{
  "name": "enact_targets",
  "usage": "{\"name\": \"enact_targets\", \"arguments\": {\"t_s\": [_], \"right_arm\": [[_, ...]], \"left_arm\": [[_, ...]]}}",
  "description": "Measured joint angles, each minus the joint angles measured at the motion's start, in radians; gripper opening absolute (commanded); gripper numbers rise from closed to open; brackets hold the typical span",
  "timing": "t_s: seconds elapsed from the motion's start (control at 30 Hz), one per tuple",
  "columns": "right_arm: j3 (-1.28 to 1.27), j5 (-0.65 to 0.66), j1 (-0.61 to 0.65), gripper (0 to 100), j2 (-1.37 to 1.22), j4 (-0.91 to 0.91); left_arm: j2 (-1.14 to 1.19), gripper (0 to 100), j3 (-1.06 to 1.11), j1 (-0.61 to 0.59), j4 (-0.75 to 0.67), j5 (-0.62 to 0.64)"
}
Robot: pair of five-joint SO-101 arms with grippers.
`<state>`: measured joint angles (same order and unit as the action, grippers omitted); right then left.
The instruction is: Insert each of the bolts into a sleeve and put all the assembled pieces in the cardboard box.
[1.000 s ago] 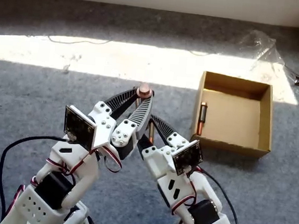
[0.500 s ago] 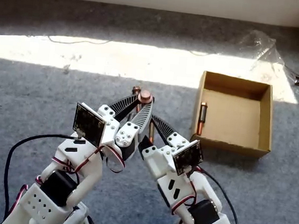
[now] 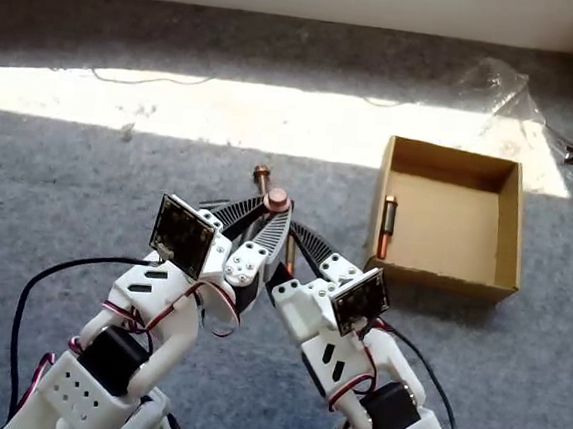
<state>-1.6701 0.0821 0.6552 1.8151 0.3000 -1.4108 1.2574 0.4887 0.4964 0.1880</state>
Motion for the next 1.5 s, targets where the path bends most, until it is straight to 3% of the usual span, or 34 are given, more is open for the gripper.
{"name": "enact_targets", "arguments": {"t_s": [0.23,0.77,1.0,1.17,1.4,1.5], "right_arm": [[0.000,0.000,-0.002,0.5,0.000,0.000],[0.000,0.003,-0.002,0.5,0.002,0.000],[0.000,0.003,-0.002,0.5,0.002,0.000],[0.000,0.003,-0.020,0.5,0.002,0.000],[0.000,0.003,-0.141,0.5,0.002,0.000],[0.000,0.003,-0.201,0.5,0.002,0.000]], "left_arm": [[0.000,16,0.000,-0.006,0.000,0.000],[-0.008,16,0.002,-0.026,0.000,-0.008],[-0.209,16,-0.009,-0.190,0.005,-0.008],[-0.397,16,-0.002,-0.252,0.094,-0.008],[-0.407,16,-0.002,-0.367,0.146,-0.008],[-0.410,10,-0.002,-0.434,0.189,-0.008]]}}
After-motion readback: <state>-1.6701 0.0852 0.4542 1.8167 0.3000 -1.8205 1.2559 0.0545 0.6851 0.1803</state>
